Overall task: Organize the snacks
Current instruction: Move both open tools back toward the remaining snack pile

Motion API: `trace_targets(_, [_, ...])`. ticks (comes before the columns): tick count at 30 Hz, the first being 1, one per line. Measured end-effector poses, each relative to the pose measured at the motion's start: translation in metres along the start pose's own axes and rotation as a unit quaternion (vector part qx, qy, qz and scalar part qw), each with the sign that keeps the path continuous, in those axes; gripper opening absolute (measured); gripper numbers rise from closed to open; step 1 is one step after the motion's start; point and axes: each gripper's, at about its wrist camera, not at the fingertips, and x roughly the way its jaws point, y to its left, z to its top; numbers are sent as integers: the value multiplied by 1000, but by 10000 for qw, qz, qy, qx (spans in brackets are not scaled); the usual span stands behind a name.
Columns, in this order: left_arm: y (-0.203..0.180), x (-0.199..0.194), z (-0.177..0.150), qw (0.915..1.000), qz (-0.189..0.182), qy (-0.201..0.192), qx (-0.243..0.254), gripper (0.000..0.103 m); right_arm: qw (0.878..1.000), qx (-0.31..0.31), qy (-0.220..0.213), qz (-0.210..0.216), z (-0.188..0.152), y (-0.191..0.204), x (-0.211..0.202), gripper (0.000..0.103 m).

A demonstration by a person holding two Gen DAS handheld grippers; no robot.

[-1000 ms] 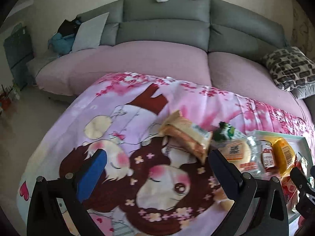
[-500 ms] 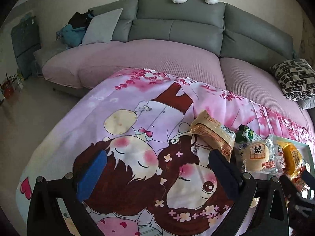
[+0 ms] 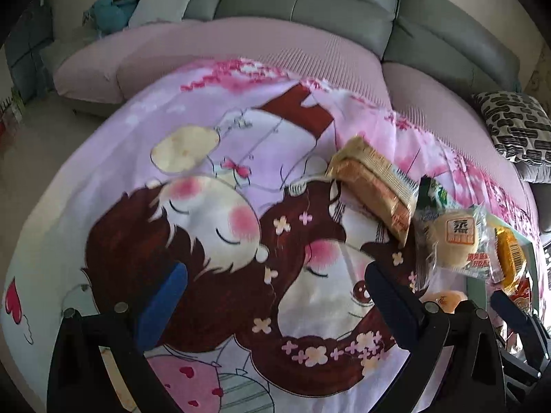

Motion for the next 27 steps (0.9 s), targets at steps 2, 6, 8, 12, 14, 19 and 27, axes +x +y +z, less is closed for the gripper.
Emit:
trace_targets(2, [0,4,-1,9999,19,107,-7,103,10000,-42,55,31,-1,2,2,67])
trace_targets(6, [-1,9,-4,9997,28,228,14,102,9997,-114,187,102,-4,6,9,61])
trace_targets(8, [-2,11,-5,9996,63,286,25,102,9996,-153,223,104,-5,7,11,60])
trace_targets(12, [-3,15,-6,9993,72,375,35,102,9991,-170,314,216,-8,9,17,56])
trace_targets(14, [-5,17,-6,9991,88,417,49,102,9990,-209,343,216,-9,11,19,56])
trace_targets(19, [-7,21,-7,9987,117,490,85,102,9982,-315,447,240,-13,16,25,53])
trace_targets(27, [-10,23,-8,9983,163,538,131,102,9975,-368,556,218,-16,17,34,51])
